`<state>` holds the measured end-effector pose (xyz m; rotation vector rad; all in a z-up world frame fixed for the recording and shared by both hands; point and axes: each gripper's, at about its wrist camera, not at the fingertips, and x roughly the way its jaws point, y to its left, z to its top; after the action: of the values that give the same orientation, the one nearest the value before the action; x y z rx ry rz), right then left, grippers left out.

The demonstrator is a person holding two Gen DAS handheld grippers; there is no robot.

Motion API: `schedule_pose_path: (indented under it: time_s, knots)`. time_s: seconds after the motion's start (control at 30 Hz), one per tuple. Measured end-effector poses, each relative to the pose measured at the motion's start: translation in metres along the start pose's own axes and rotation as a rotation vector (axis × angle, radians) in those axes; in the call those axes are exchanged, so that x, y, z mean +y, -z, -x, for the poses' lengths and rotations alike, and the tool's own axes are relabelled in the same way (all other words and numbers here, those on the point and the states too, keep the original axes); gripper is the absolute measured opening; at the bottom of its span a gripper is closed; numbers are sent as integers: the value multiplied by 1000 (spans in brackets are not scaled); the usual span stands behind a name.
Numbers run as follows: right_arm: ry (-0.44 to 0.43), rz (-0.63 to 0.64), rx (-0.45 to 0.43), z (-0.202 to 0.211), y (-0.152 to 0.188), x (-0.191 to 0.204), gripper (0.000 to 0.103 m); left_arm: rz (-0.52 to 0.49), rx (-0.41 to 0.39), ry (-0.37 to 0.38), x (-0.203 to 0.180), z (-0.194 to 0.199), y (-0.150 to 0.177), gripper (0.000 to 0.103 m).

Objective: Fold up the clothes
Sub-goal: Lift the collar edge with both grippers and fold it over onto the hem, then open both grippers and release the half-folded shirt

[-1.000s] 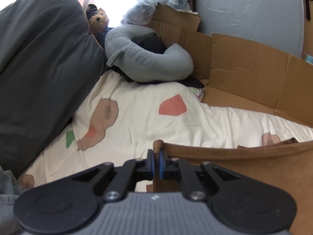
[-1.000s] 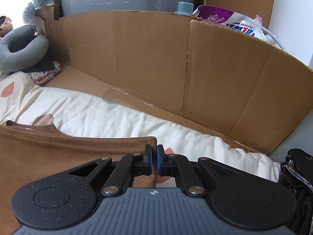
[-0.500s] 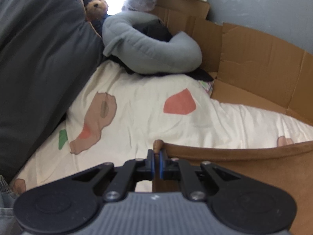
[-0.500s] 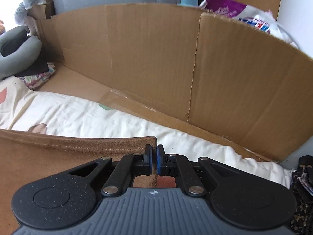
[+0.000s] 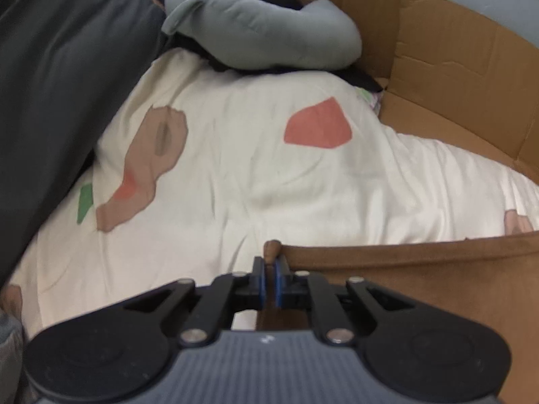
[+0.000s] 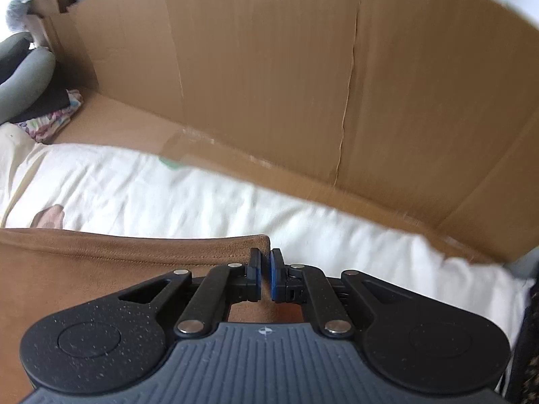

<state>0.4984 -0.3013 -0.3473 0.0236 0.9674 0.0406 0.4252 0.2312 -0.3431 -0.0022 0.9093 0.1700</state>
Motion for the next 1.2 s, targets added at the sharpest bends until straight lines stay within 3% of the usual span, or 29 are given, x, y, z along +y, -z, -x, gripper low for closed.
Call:
schedule_pose_path:
  time_s: [0.17,0.27,0.33,0.4,0.53,0.67,0.77,0.83,0.93,1.07,1.2]
  knots:
    - [-23,-32,23,19,5,-6,9,-33,1,6,-4,22,11,13]
    - [-70,-22,50,34,10,-3,11,-33,17,50,-6,40,17,14]
    - [-86,-7,47,39,17,4,34,-53,18,74,-11,52,20,18]
    - [-103,8,44,45,23,10,38,-55,13,119,-16,60,23,30]
    - [-137,37,38,56,35,22,38,-76,68,135,-26,64,26,29]
    - [-171,66,32,67,47,35,38,-49,86,139,-29,74,33,39]
    - [-179,97,43,74,57,46,38,-67,97,157,-36,84,41,39]
    - [-137,129,47,79,64,54,38,-107,93,158,-41,95,44,41]
    - [-128,152,86,84,67,61,38,-140,76,152,-49,114,45,46]
    - [-129,120,69,98,66,61,38,-157,55,152,-58,137,45,47]
    - [-146,121,74,109,73,61,38,-149,36,159,-63,154,46,58]
